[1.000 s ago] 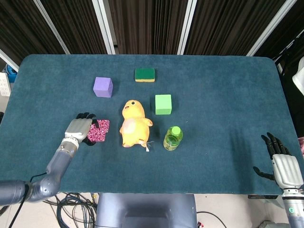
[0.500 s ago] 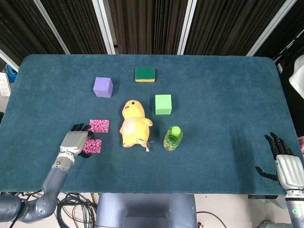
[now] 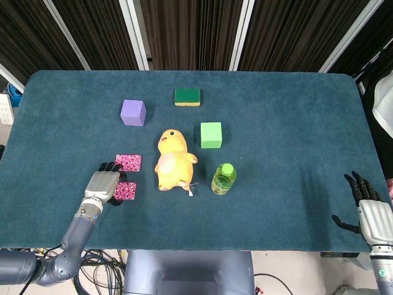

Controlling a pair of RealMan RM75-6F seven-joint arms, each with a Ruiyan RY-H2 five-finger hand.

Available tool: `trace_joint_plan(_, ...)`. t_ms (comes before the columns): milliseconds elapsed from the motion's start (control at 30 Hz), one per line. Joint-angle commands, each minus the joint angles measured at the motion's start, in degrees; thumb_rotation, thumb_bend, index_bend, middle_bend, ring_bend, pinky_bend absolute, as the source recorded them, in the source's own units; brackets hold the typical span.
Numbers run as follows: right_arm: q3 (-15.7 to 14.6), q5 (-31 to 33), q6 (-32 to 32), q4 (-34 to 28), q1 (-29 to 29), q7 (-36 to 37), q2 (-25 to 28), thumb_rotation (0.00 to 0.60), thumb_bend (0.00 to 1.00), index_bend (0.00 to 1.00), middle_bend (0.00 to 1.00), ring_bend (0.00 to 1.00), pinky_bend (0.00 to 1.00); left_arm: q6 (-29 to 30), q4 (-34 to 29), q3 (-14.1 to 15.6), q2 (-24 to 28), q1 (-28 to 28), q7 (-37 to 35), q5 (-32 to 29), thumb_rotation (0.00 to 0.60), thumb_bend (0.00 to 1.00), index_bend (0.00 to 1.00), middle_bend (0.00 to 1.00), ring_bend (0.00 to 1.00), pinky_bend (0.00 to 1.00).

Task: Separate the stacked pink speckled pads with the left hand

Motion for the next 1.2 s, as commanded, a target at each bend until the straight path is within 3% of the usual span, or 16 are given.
trace_joint_plan(33,0.04,0.08,0.01,-0.1,-0.03,-0.13,0.02,0.6,0.18,0.0,0.0,0.05,0.22,-0.13,0.04,0.0,0.01,0.05,0.3,0.02,0.6,0.21,0.43,0.17,0.03,0.0)
trace_joint_plan(533,0.25,0.77,-0.17,-0.48,-0.17,-0.57,0.11,0.6,0.18,0.0,0.0,0.05,0.22,0.13,-0.19,-0.05,0.05,0.3,2.24,0.58,0.6,0.15,0.37,0.15,0.01,0.0)
trace_joint_plan(800,0.31,0.88,-0.23,-0.56,-0.2,-0.61,0.17,0.6,0.18,0.0,0.0,0.05,0.22,2.12,-3.3,-2.03,3.28,1.34,0.3,3.12,0.6,0.15,0.39,0.15,0.02,0.0)
trace_joint_plan(900,0.26,0.87,-0.34,-0.57,-0.16,-0.85,0.09,0.6,0.18,0.0,0.0,0.05,0.22,1.25,-0.94,-4.57,4.26,0.12,0.3,0.91,0.6,0.15,0.39,0.15,0.02,0.0)
trace_joint_plan(1033,0.2,0.82,-0.52,-0.75,-0.06,-1.29,0.03,0.6,0.18,0.0,0.0,0.05,0.22,-5.46,6.89,-8.29,3.82,-3.55,0.88,-5.89,0.6,0.15,0.38,0.15,0.01,0.0)
trace_joint_plan(1200,0.35,1.36,-0.87,-0.78,0.05,-1.7,-0.08,0.6,0.18,0.0,0.0,0.05,0.22,-10.11,12.74,-8.73,2.34,-6.76,3.22,-11.72,0.6,0.12,0.36,0.14,0.0,0.0)
